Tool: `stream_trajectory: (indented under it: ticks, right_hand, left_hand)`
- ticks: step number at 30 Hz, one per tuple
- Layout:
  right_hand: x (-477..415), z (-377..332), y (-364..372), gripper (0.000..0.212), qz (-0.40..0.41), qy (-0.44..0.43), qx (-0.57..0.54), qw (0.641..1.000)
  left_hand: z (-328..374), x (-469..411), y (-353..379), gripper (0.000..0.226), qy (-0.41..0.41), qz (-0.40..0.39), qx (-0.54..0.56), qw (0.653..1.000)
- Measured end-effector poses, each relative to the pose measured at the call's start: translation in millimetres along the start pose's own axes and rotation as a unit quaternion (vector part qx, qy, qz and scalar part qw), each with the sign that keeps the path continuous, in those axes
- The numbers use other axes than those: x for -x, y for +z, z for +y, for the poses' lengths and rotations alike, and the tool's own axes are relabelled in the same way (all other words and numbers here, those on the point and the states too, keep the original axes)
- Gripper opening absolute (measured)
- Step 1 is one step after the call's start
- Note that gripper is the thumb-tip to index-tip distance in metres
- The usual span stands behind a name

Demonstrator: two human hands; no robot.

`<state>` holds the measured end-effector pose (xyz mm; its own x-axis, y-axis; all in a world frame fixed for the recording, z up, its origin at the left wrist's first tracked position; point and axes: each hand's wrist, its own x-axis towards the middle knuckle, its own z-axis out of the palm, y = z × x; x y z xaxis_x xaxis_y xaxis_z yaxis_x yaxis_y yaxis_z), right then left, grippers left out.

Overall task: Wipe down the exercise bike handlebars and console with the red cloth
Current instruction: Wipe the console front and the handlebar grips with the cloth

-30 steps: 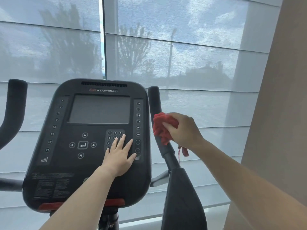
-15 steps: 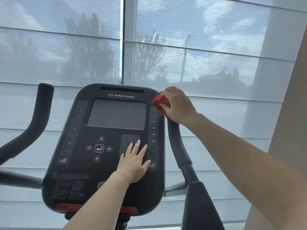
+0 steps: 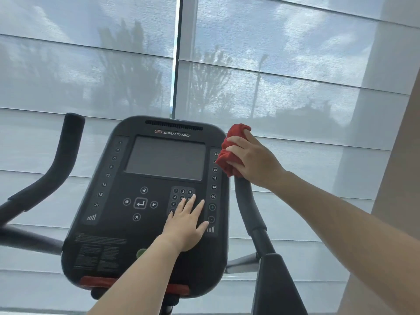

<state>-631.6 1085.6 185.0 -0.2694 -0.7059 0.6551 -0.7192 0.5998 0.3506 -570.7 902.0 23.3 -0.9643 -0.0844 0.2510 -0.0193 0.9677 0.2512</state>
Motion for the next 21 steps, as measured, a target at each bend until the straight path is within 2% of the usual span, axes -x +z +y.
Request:
stream_trajectory:
  ticks: [5,11,16,21]
  right_hand:
    - [-8,10,-11,0.033,-0.061,-0.058,0.057,0.995]
    - [-29,18,-17,0.036,-0.093,-0.097,0.079,0.988]
    - [-20,18,-11,0.032,-0.1,-0.162,0.12,0.974]
    - [-9,24,-8,0.029,-0.145,-0.222,0.073,0.962]
  left_hand:
    - [-1,1,-1,0.065,0.001,0.0,-0.001,1.0]
    - [-2,1,-2,0.065,0.004,0.004,-0.009,1.0]
    - [-2,2,-2,0.066,0.007,0.005,-0.012,1.0]
    - [-5,2,-3,0.066,0.008,0.01,-0.012,1.0]
